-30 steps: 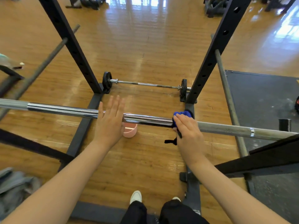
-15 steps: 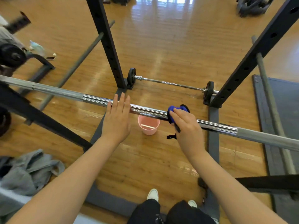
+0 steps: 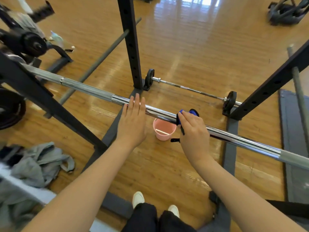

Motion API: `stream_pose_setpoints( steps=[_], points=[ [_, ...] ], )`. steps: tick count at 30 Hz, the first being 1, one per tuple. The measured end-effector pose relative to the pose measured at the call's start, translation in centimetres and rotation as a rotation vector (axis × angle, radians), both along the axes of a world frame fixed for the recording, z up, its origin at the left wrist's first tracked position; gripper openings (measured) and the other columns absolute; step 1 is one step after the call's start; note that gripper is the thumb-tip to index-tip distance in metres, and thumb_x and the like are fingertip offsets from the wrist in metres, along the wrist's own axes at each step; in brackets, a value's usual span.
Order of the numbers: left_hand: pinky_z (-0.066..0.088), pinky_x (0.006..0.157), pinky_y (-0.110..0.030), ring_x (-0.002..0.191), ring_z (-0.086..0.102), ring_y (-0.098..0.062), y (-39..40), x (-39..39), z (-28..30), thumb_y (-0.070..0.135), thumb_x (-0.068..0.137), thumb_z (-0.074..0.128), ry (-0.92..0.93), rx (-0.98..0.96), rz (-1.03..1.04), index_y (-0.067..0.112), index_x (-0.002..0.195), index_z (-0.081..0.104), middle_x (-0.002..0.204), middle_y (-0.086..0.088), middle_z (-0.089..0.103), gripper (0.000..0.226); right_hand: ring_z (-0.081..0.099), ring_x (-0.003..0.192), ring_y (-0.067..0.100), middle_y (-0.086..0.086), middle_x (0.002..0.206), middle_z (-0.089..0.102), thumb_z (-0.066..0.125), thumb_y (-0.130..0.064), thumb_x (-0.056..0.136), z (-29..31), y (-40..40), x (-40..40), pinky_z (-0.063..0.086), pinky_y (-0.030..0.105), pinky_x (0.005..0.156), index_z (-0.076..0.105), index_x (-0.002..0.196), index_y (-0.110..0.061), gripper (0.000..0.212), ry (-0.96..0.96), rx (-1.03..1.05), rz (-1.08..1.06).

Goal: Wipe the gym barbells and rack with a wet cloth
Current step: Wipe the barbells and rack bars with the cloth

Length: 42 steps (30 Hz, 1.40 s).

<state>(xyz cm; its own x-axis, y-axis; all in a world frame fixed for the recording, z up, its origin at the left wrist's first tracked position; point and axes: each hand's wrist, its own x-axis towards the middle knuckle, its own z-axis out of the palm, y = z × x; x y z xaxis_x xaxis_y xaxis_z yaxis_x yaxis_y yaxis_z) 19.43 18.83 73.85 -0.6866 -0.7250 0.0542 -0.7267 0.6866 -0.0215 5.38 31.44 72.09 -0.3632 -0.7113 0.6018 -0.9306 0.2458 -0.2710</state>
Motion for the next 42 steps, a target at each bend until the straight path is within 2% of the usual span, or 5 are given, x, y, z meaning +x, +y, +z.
stream_pose_setpoints(
  steps=[11,23,30,37,42],
  points=[
    [-0.016,0.109,-0.047,0.144,-0.012,-0.030,-9.6,7.0,-1.1,0.018,0.083,0.057,0.025,-0.052,0.016,0.005,0.140,-0.021,0.156,-0.014,-0.015,0.098,0.065,0.094,0.033,0.018,0.104,0.069,0.059,-0.002,0.082,-0.9,-10.3,7.2,0.055,0.043,0.083,0.069,0.104,0.005,0.025,0.045,-0.085,0.043],
    [0.010,0.111,-0.051,0.140,0.027,-0.034,-13.4,11.2,-2.0,0.015,0.061,0.075,-0.006,-0.098,-0.331,-0.001,0.144,0.018,0.151,-0.019,0.028,0.102,0.064,0.100,0.035,0.019,0.110,0.067,0.068,0.005,0.075,-0.8,-16.2,12.6,0.053,0.045,0.088,0.068,0.108,0.003,0.032,0.029,-0.015,0.018],
    [-0.020,0.108,-0.043,0.144,-0.012,-0.029,-11.2,10.3,-1.0,0.017,0.088,0.046,0.005,-0.063,-0.420,0.005,0.142,-0.016,0.157,-0.015,-0.008,0.083,0.058,0.109,0.029,0.015,0.115,0.066,0.056,-0.002,0.083,-1.3,-11.8,10.5,0.045,0.040,0.099,0.067,0.112,0.000,0.031,0.018,-0.071,-0.137],
    [-0.023,0.108,-0.038,0.135,-0.028,-0.024,-7.5,8.5,-0.9,0.027,0.082,0.013,0.065,0.077,-0.472,0.008,0.138,-0.021,0.153,-0.013,-0.022,0.069,0.047,0.127,0.030,0.016,0.134,0.054,0.069,0.009,0.074,-1.0,-9.6,10.1,0.028,0.042,0.109,0.056,0.127,-0.001,0.055,-0.037,0.118,-0.105],
    [0.006,0.113,-0.045,0.142,0.016,-0.033,-5.3,7.8,-2.6,0.011,0.065,0.068,0.052,-0.015,-0.555,0.000,0.144,0.018,0.152,-0.019,0.012,0.094,0.036,0.133,0.038,0.024,0.142,0.042,0.071,0.007,0.073,-0.7,-8.3,9.7,0.025,0.046,0.109,0.045,0.136,0.003,0.068,-0.125,0.115,-0.132]
  ],
)
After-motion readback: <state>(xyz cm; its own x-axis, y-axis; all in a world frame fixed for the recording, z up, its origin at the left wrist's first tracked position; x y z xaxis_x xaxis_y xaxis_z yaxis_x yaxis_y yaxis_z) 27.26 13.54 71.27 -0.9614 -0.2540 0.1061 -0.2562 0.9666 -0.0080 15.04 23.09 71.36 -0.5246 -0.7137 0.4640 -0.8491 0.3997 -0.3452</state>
